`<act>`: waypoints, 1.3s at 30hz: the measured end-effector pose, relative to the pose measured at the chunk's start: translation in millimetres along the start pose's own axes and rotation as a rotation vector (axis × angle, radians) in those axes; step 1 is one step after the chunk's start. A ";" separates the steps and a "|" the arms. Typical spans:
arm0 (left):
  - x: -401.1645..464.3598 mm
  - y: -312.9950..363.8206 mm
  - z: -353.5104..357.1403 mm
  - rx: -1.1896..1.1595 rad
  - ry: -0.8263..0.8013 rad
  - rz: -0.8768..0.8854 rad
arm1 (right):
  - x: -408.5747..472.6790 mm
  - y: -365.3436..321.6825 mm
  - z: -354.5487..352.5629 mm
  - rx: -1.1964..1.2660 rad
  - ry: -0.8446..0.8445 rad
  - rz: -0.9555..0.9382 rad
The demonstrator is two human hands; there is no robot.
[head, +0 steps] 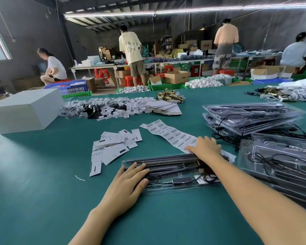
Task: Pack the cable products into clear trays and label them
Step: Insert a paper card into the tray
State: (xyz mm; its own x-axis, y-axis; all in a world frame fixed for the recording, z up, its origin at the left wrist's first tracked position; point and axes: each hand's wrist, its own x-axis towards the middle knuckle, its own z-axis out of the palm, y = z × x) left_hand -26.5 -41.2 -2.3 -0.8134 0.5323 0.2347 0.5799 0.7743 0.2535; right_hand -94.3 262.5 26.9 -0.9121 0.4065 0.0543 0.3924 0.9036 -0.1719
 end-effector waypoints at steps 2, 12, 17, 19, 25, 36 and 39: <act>0.0 0.0 -0.3 -0.010 0.001 -0.003 | 2.1 5.3 -2.5 0.046 -0.061 0.007; -0.7 -0.2 -0.4 -0.041 0.023 0.001 | -11.9 5.6 -19.9 0.745 0.297 -0.019; -1.8 3.7 -1.3 -0.067 0.079 0.016 | -49.4 -12.2 -93.0 1.037 0.578 -0.207; -4.5 12.6 -4.2 -0.146 0.205 -0.009 | -78.3 -20.0 -101.3 1.045 0.546 -0.313; -3.4 73.7 -16.0 -1.181 0.184 -0.246 | -140.0 -45.2 -31.8 0.950 0.410 -0.384; -1.3 70.4 1.9 -1.384 0.345 -0.420 | -147.4 -46.5 18.4 0.422 0.803 -0.583; -1.5 67.9 4.4 -1.339 0.334 -0.386 | -152.4 -51.6 20.7 0.328 0.882 -0.704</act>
State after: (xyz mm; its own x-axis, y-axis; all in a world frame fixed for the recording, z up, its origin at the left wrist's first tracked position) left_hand 13.9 12.1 10.5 -0.9874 0.1172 0.1067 0.0886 -0.1506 0.9846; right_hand 22.0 151.2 7.1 -0.4666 -0.0997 0.8788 -0.3323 0.9406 -0.0698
